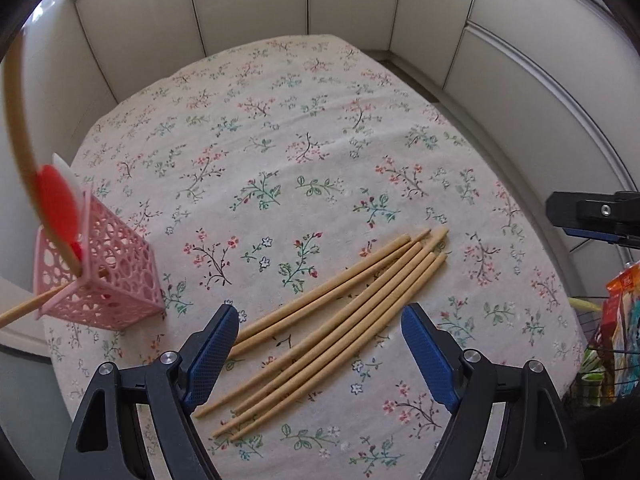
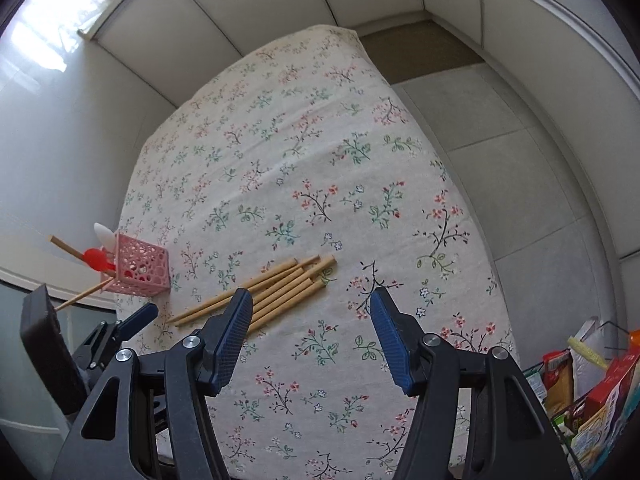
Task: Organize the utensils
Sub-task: 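Lower both tools back to the chopstick pile and grasp one chopstick each, then lift the held chopsticks toward the pink holder with both tools, then lower the left tool's chopstick into the pink holder while the right tool drops its chopstick in, then move both open tools back over the remaining chopsticks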
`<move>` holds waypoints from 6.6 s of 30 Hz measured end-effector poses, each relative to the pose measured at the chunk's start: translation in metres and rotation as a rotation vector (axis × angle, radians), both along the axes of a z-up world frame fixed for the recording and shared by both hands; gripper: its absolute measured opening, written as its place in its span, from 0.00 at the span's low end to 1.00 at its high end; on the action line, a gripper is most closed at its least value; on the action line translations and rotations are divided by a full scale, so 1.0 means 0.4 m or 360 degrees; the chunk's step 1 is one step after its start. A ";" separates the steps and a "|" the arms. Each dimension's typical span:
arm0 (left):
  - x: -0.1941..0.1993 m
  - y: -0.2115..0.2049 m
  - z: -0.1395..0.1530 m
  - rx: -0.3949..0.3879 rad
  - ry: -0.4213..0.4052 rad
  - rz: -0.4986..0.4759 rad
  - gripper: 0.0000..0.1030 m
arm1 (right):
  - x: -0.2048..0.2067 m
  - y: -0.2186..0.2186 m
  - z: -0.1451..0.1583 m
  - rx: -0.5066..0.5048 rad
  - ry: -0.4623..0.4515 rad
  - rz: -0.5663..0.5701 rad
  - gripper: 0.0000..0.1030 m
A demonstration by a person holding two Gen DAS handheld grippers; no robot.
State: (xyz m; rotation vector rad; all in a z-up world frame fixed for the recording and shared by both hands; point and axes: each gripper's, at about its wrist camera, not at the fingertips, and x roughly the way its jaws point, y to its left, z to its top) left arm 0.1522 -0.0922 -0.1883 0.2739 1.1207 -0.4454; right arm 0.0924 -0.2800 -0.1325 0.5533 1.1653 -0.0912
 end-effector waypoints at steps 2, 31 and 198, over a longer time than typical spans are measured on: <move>0.027 -0.006 -0.027 0.0023 0.0009 0.0001 0.70 | 0.006 -0.010 -0.025 0.0019 0.0049 -0.0031 0.62; 0.142 -0.081 -0.141 0.0043 0.0087 -0.0019 0.33 | 0.065 0.002 -0.095 0.0013 0.0209 -0.0006 0.62; -0.030 0.557 0.254 -0.0183 -0.0261 0.0987 0.79 | 0.201 0.678 0.317 -0.0349 -0.1050 0.0588 0.30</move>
